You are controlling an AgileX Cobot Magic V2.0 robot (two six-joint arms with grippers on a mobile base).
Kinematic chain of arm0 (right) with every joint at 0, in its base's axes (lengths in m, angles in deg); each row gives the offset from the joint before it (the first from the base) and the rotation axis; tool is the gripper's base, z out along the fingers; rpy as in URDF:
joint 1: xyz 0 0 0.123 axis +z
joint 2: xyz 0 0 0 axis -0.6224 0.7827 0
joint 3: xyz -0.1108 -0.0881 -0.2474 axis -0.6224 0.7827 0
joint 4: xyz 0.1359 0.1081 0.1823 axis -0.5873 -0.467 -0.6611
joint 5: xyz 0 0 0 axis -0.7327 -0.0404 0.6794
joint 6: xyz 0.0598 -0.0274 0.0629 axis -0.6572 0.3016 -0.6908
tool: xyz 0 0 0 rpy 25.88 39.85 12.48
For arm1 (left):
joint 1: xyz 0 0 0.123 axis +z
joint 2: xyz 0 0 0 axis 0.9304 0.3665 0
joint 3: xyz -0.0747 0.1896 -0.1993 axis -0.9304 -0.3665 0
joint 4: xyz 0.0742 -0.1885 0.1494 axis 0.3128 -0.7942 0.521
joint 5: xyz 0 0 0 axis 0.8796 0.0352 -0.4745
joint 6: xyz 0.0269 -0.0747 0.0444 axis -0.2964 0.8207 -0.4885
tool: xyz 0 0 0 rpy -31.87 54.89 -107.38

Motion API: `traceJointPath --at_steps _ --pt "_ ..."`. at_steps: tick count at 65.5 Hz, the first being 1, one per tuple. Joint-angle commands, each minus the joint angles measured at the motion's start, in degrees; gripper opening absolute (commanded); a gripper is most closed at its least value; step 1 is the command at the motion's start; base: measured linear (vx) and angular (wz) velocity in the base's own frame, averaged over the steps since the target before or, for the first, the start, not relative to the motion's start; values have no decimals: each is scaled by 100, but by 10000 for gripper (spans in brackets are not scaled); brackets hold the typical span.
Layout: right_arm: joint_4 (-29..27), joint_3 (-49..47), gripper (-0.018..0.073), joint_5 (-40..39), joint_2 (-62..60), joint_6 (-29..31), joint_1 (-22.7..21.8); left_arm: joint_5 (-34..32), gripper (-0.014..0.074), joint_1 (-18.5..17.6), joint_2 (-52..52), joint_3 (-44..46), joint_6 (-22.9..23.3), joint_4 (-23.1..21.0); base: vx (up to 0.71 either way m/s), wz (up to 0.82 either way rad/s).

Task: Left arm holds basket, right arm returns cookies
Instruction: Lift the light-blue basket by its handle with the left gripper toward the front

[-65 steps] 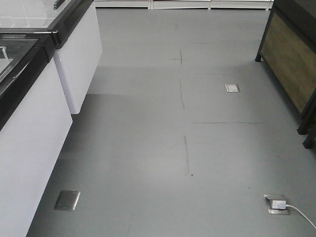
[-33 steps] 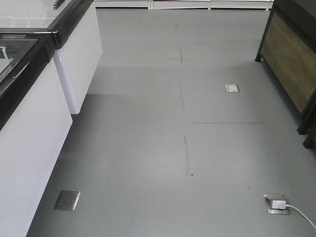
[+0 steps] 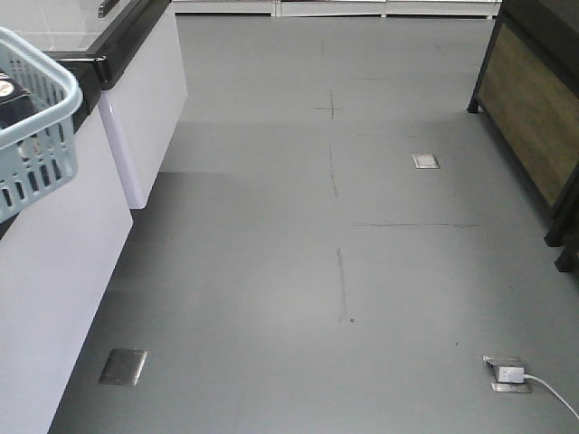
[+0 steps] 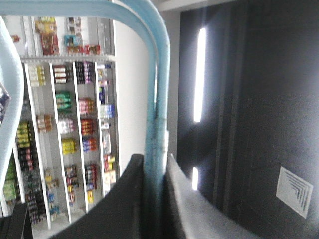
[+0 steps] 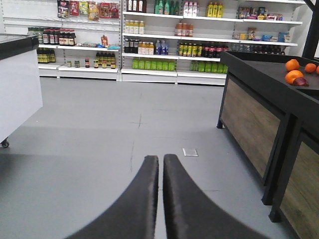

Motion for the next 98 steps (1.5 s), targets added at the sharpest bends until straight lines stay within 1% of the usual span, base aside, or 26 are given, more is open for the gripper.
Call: traceJointPath --at_steps 1,11,24,35,46,56,60,63,72,91,98 --pt "17 103 -6 -430 -73 32 -2 -761 -5 -430 -200 174 34 -31 0 0" --pt "17 103 -6 -430 -73 32 -2 -751 -5 -1031 -194 174 34 -12 0 0" --pt "17 103 -6 -430 -73 32 -2 -639 -5 -1775 -194 174 46 386 0 0" --pt "17 103 -6 -430 -73 32 -2 -569 -5 -2393 -134 174 322 573 0 0" --pt "17 103 -6 -430 -73 32 -2 -571 -5 -2972 37 174 368 553 0 0" --pt "17 103 -6 -430 -73 32 -2 -593 -3 -3512 236 166 703 553 0 0" --pt "17 103 -6 -430 -73 32 -2 -593 -3 -3655 305 158 782 553 0 0" --pt "17 103 -6 -430 -73 32 -2 -611 -3 -3805 352 158 782 553 0 0" --pt "17 103 -6 -430 -73 32 -2 -644 -3 -4092 378 158 776 523 0 0" --pt "17 103 -6 -430 -73 32 -2 -1106 -3 -4486 372 131 781 512 0 0" --pt "17 103 -6 -430 -73 32 -2 -1369 -3 -4615 360 -145 781 347 0 0"
